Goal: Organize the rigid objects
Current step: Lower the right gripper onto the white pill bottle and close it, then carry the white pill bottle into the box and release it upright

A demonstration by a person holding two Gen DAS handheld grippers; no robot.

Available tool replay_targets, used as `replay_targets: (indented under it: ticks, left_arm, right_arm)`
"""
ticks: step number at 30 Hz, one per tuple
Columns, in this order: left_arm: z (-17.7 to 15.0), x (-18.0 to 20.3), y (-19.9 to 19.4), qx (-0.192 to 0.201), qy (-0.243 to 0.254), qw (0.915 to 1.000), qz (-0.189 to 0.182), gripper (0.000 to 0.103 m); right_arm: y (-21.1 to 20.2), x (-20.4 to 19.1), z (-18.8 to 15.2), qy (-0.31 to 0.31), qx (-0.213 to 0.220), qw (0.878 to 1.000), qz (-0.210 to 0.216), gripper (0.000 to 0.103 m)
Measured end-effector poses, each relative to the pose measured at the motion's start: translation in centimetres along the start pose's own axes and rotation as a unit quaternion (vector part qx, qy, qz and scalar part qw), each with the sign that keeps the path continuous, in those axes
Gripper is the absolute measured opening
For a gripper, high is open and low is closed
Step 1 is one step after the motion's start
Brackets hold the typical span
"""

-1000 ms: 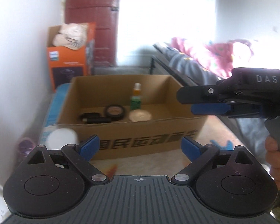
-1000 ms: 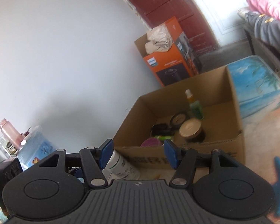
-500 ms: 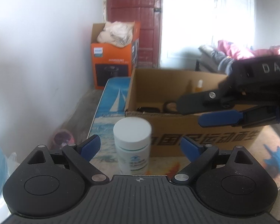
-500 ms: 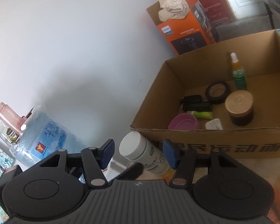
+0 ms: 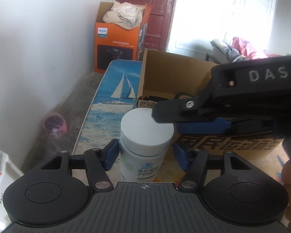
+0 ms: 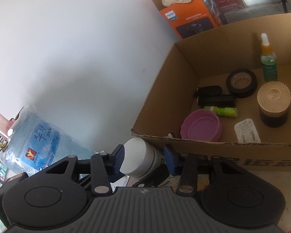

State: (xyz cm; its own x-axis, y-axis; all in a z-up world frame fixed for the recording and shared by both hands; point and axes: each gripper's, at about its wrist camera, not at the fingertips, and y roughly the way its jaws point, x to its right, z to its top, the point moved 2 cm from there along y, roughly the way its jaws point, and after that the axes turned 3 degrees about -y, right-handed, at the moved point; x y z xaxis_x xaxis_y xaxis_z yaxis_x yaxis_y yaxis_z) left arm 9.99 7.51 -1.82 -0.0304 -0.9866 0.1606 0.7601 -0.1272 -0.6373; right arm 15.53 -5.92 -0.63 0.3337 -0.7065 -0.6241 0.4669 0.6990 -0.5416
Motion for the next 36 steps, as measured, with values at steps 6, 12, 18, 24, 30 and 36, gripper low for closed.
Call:
replay_targets:
  ticks: [6,12,18,24,30,36]
  left_arm:
    - [-0.2,0.0,-0.4,0.001,0.003,1.0,0.004,0.055]
    - [-0.4,0.7,-0.9,-0.009,0.013,0.9998,-0.007,0.055]
    - [-0.7,2.3,-1.2,-0.015,0.019,0.9995,-0.02,0.055]
    - [-0.8,4.1,-1.2,-0.021,0.024,0.9989,-0.035,0.054]
    - [-0.9,5.9,-1.3,-0.025,0.036,0.9977,-0.051,0.054]
    - [-0.9,7.7,-1.2,-0.032,0.05,0.9961,-0.066,0.054]
  right_arm:
    - [0.6,-0.1,-0.3,0.001,-0.004,1.0,0.003,0.032]
    - [-0.4,0.1,-0.7,-0.002,0.0,1.0,0.0,0.031]
    - [-2.1,1.0,-1.1,0.011,0.009,1.0,-0.007,0.031]
    - [-4.1,1.9,-1.5,0.023,0.023,0.999,-0.016,0.031]
    - [-6.2,3.0,-1.9,0.038,0.037,0.998,-0.022,0.031]
    - [-8.2,4.2,-2.2,0.055,0.053,0.997,-0.028,0.031]
